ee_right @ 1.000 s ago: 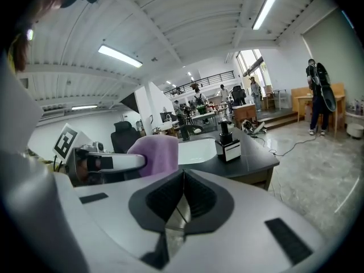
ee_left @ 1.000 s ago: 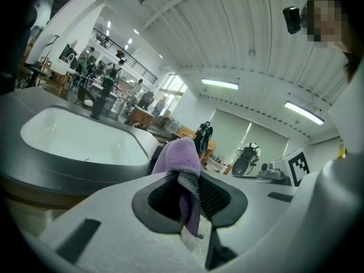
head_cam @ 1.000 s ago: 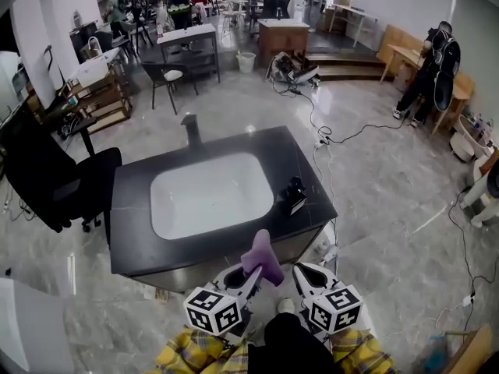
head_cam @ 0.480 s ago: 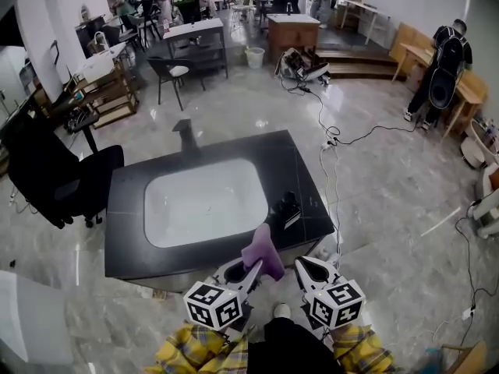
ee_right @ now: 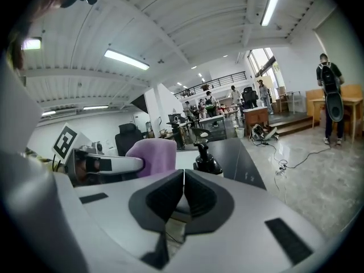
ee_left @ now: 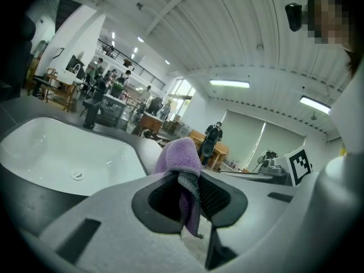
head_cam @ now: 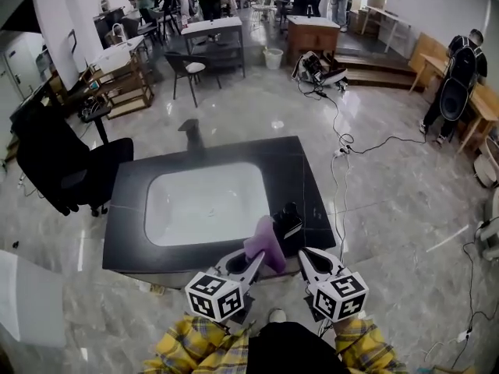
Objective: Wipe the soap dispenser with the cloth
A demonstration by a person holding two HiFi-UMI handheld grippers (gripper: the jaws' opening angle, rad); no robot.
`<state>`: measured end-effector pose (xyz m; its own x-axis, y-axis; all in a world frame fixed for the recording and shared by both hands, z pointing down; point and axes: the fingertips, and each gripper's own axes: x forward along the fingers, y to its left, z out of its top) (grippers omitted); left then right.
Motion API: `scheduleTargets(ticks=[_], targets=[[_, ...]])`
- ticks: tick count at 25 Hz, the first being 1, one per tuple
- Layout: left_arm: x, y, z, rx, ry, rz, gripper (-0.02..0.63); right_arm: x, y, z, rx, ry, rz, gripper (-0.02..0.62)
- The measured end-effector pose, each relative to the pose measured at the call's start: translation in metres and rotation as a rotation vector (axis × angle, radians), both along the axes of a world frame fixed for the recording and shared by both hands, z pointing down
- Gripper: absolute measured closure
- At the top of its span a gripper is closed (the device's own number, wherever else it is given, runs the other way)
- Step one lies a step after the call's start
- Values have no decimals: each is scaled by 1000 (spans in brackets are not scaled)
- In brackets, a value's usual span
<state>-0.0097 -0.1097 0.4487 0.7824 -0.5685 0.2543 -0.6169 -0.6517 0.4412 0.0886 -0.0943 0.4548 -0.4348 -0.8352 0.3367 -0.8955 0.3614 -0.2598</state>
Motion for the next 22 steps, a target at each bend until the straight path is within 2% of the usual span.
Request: scheduleTargets(ticks=[8,15,22], targets=[[11,-19,4,-4,-6,-53,541,17,-29,-2,30,-7,-51,589],[23,-33,7,-6,-7,-77,541,26,-48,7,19,-4,-79,588],[28,-51,11,-5,-14,-86,541,30,-73,20,24,53,-108,588]])
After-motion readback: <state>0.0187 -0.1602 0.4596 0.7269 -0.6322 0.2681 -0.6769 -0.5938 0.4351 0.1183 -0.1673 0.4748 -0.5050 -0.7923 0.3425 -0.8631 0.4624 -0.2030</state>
